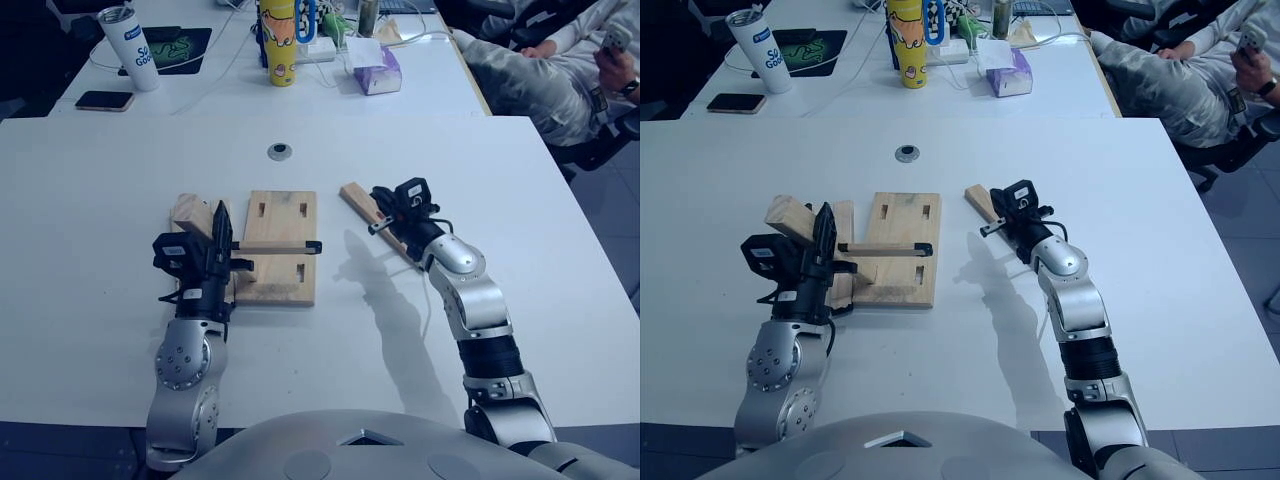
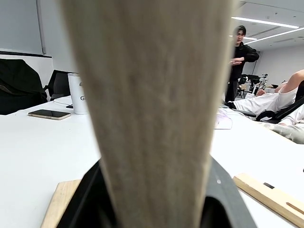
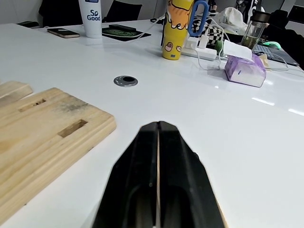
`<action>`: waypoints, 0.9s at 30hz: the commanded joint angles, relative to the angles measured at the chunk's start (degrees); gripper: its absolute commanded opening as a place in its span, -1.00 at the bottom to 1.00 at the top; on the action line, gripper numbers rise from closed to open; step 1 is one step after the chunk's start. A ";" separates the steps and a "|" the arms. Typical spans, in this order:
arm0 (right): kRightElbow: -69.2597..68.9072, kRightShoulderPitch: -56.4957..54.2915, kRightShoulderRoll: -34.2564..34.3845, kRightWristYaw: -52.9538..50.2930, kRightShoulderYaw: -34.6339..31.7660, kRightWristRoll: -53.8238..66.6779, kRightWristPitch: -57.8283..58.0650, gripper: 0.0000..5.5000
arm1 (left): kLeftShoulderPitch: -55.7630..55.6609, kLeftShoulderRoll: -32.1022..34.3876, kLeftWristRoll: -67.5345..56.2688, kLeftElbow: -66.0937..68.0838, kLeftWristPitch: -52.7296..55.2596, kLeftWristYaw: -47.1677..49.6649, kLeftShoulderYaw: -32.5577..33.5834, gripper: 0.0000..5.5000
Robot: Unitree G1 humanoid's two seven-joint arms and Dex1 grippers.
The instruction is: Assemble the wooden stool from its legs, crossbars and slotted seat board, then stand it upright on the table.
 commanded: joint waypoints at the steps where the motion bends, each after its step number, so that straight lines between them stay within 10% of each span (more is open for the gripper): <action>1: 0.39 -0.76 0.23 -0.58 -0.38 -0.27 -0.36 -1.00 | -0.51 -0.69 -0.55 -0.46 -2.22 -0.19 2.22 -0.34; 15: 0.85 -1.06 -0.12 -0.55 -0.40 -0.30 -0.75 -1.00 | -12.99 -1.06 4.43 -13.66 2.88 2.02 4.19 0.25; 27: 0.95 -0.53 0.29 -1.30 -0.71 -0.26 -1.02 -1.00 | -47.30 19.82 4.09 -14.05 27.60 3.78 39.90 0.25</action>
